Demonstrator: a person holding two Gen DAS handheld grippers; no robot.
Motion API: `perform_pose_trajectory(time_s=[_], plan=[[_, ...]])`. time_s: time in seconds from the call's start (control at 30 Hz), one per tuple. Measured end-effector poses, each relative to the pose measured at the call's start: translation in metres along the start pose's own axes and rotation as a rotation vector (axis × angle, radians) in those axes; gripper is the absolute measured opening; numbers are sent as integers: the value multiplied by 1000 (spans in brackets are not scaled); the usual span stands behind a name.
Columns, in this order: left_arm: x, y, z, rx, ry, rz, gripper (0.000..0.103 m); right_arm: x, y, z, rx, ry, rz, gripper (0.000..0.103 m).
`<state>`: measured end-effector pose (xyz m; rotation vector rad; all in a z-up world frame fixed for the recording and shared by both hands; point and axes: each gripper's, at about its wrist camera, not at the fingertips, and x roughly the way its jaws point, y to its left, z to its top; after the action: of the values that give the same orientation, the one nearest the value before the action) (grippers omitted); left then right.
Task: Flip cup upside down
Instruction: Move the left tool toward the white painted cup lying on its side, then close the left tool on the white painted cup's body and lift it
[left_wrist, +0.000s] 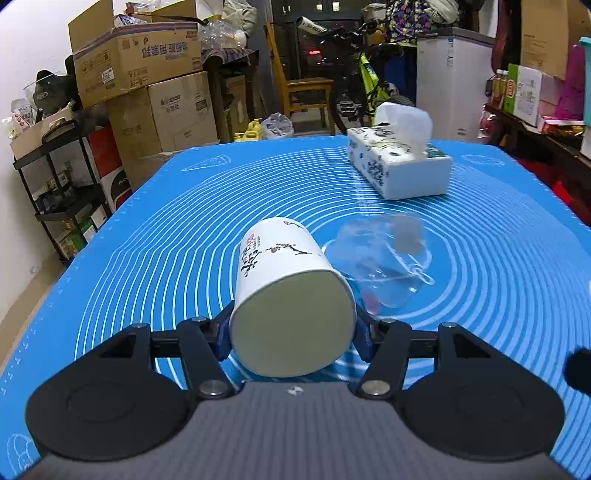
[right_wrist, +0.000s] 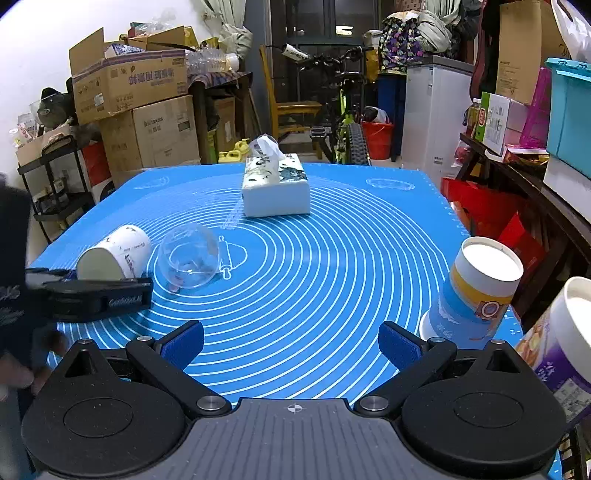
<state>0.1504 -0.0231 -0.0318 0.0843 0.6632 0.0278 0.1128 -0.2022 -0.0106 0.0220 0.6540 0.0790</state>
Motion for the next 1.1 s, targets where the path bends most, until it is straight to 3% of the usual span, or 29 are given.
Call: perform_pose_trajectory(time_s=[0.27, 0.47, 0.7, 0.93, 1.1], plan=[[-53, -16, -20, 15, -22, -92, 62, -23, -10, -4, 17, 0, -21, 101], [-68, -36, -39, 35, 10, -173, 62, -44, -29, -14, 51, 19, -54, 101], [-67, -48, -51, 54, 45, -184, 67, -52, -38, -24, 61, 48, -59, 101], [-68, -45, -54, 51, 82, -191, 84, -54, -31, -24, 45, 49, -32, 101], [-73, -45, -55, 56, 86, -194, 86, -57, -27, -22, 37, 47, -28, 101]])
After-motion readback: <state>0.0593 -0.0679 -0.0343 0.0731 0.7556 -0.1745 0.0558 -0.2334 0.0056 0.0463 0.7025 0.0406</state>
